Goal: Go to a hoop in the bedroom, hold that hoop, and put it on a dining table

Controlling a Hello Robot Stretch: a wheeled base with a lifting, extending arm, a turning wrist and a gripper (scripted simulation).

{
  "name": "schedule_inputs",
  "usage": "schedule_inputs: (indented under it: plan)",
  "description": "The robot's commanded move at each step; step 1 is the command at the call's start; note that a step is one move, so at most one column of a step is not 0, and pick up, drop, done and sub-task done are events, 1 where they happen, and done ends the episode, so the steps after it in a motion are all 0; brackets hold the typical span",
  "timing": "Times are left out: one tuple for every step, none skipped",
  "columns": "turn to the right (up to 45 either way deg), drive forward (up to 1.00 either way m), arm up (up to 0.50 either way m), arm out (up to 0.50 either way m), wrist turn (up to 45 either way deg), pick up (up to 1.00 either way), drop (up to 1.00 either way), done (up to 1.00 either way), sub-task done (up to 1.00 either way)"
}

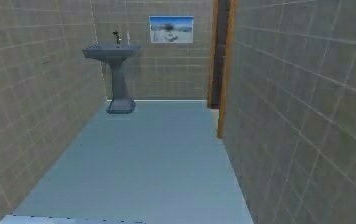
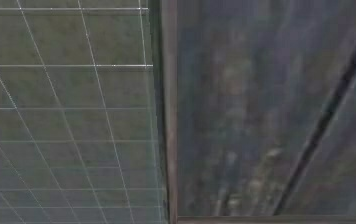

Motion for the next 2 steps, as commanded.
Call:
schedule_inputs:
  plan:
    - [0.0, 1.00, 0.00, 0.00, 0.0, 0.00, 0.00, 0.00, 0.00]
    - [0.0, 1.00, 0.00, 0.00, 0.0, 0.00, 0.00, 0.00, 0.00]
